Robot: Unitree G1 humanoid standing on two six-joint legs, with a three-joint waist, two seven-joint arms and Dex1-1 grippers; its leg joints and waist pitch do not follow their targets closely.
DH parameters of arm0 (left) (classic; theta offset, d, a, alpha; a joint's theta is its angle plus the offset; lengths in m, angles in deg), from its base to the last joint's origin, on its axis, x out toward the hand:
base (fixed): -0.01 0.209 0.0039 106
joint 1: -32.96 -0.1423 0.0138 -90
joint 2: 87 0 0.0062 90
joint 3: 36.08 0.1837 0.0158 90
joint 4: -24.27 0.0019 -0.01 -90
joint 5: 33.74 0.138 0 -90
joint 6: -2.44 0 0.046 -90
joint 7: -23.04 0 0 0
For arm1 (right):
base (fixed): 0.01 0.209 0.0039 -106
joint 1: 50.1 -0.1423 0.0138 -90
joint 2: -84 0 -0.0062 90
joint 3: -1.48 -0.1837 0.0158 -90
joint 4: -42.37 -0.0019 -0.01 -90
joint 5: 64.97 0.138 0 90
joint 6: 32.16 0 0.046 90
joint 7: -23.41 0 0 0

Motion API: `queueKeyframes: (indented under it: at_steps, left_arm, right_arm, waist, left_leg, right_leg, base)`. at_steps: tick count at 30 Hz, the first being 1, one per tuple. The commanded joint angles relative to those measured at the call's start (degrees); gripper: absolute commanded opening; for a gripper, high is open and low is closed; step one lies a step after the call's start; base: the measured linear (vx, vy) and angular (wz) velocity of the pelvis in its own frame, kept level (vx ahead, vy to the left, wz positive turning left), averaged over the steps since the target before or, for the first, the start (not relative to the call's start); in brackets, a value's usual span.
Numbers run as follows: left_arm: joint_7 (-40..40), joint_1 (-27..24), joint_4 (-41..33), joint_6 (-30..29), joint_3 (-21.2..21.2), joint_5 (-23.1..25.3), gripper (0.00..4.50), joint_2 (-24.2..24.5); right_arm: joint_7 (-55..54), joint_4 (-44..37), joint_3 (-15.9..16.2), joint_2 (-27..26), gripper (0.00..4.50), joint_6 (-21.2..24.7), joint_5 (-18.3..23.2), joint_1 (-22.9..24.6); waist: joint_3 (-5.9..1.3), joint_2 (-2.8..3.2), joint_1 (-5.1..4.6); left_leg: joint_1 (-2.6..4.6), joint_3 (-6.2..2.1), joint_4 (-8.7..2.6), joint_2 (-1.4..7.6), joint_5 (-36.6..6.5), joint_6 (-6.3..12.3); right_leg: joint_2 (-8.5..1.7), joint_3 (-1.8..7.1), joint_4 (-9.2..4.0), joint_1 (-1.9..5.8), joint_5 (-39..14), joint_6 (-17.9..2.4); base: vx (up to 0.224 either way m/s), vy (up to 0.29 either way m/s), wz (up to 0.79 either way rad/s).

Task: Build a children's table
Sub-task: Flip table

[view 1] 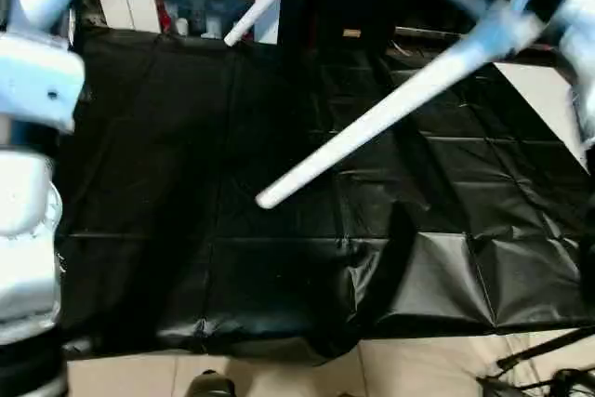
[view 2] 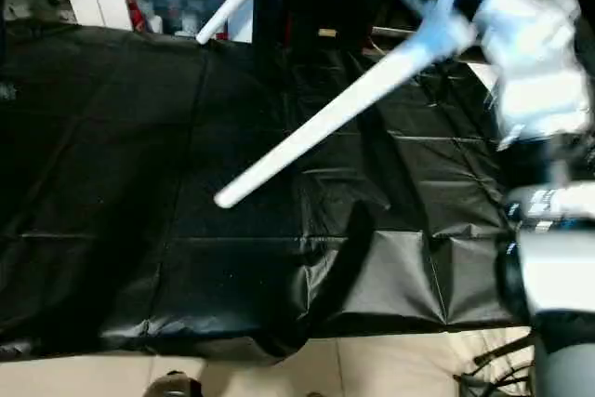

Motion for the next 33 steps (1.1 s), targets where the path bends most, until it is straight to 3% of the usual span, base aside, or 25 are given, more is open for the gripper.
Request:
queueKeyframes:
  at_steps: [1, 6, 14, 16, 21, 22, 28, 30, 31, 33]
  left_arm:
    - [2.75, 0.18, 0.73, -1.68, -2.34, -3.25, 1.79, -1.95]
    - [3.93, -1.1, 0.31, -1.54, -3.04, -3.84, 1.76, -3.93]
    - [4.39, -3.97, 0.17, -3.8, -4.44, -7.32, 1.75, -8.27]
    - [4.43, -5.19, 1.32, -3.39, -4.14, -8.07, 1.75, -9.24]
    - [3.14, -8.31, 3.68, -2.82, -1.62, -7.57, 1.74, -9.95]
    - [3.01, -8.76, 3.86, -2.61, -1.02, -7.0, 1.73, -10.03]
    - [3.14, -9.83, 3.52, -2.38, 0.55, -5.11, 1.64, -10.22]
    - [3.29, -10.04, 3.52, -2.21, 0.82, -5.04, 1.63, -10.17]
    - [3.3, -10.05, 3.51, -2.19, 0.84, -5.04, 1.62, -10.17]
    - [3.7, -10.3, 3.61, -1.89, 1.29, -5.16, 1.57, -10.07]
  right_arm:
    - [3.86, -3.71, -2.8, 1.47, 1.94, -5.65, 5.76, -4.77]
    - [8.93, -1.1, -4.17, 1.06, 1.94, -5.6, 8.92, -9.67]
    - [15.52, 1.73, -5.38, 1.74, 1.94, -5.39, 10.72, -15.07]
    - [17.29, 2.02, -4.86, 1.64, 2.38, -5.78, 10.58, -15.54]
    - [19.22, 1.06, -3.91, -0.39, 2.83, -5.24, 11.61, -14.59]
    - [19.51, 0.78, -3.61, -0.79, 2.91, -5.32, 11.53, -14.08]
    - [20.2, 0.4, -2.37, -2.47, 3.41, -7.3, 10.15, -12.25]
    - [19.88, 0.28, -2.23, -2.92, 3.48, -8.19, 9.55, -11.63]
    - [19.83, 0.27, -2.21, -2.94, 3.59, -8.28, 9.49, -11.58]
    - [18.5, -1.6, -2.13, -4.59, 3.8, -9.59, 9.67, -9.61]
  waist:
    - [-5.06, 0.57, -0.43]
    - [-4.82, 0.33, -0.51]
    - [-4.75, -0.02, -0.52]
    - [-4.61, 0.12, -0.53]
    - [-4.63, 0.05, -0.75]
    - [-4.65, -0.23, -0.85]
    - [-4.54, -0.39, -0.88]
    - [-4.32, -0.71, -1.23]
    - [-4.4, -0.66, -1.23]
    - [-4.31, 0.07, -1.43]
  left_leg:
    - [2.36, -0.21, -3.37, 2.02, -4.04, 0.81]
    - [2.27, -0.17, -3.33, 2.11, -5.88, 0.67]
    - [2.14, -0.02, -3.12, 2.19, -4.47, 1.64]
    - [2.29, -0.01, -3.23, 2.32, -5.34, 1.37]
    - [2.42, -0.05, -3.37, 2.43, -7.01, 0.13]
    - [2.39, -0.02, -3.38, 2.45, -6.8, 0.06]
    - [2.54, 0.1, -3.36, 2.52, -6.3, 0.09]
    - [2.32, 0.07, -3.54, 2.56, -10.45, 0.29]
    - [2.43, 0.03, -3.59, 2.63, -10.51, 0.1]
    - [2.73, -0.05, -3.83, 2.75, -10.12, -0.97]
  right_leg:
    - [-3.32, 2.14, -2.77, 3.09, 5.19, -12.36]
    - [-3.55, 2.17, -3.04, 2.87, 1.44, -12.35]
    - [-3.45, 2.18, -2.88, 2.82, 3.38, -12.84]
    - [-3.41, 2.18, -3.12, 2.57, 2.29, -12.65]
    - [-3.42, 2.12, -3.23, 2.48, 0.64, -11.99]
    - [-3.41, 2.1, -3.22, 2.54, 0.85, -11.95]
    - [-3.36, 2.12, -3.19, 2.5, 1.83, -11.71]
    - [-3.75, 2.27, -3.64, 2.37, -2.91, -10.3]
    - [-3.79, 2.28, -3.61, 2.36, -3.7, -9.96]
    - [-3.53, 2.19, -3.79, 2.03, -3.26, -10.26]
  base:
    - [0.0, 0.0, 0.0]
    - [0.0, 0.0, 0.0]
    - [0.0, 0.0, 0.0]
    - [0.0, 0.0, 0.0]
    - [0.0, 0.0, 0.0]
    - [0.0, 0.0, 0.0]
    - [0.0, 0.0, 0.0]
    - [0.0, 0.0, 0.0]
    - [0.0, 0.0, 0.0]
    - [0.0, 0.0, 0.0]
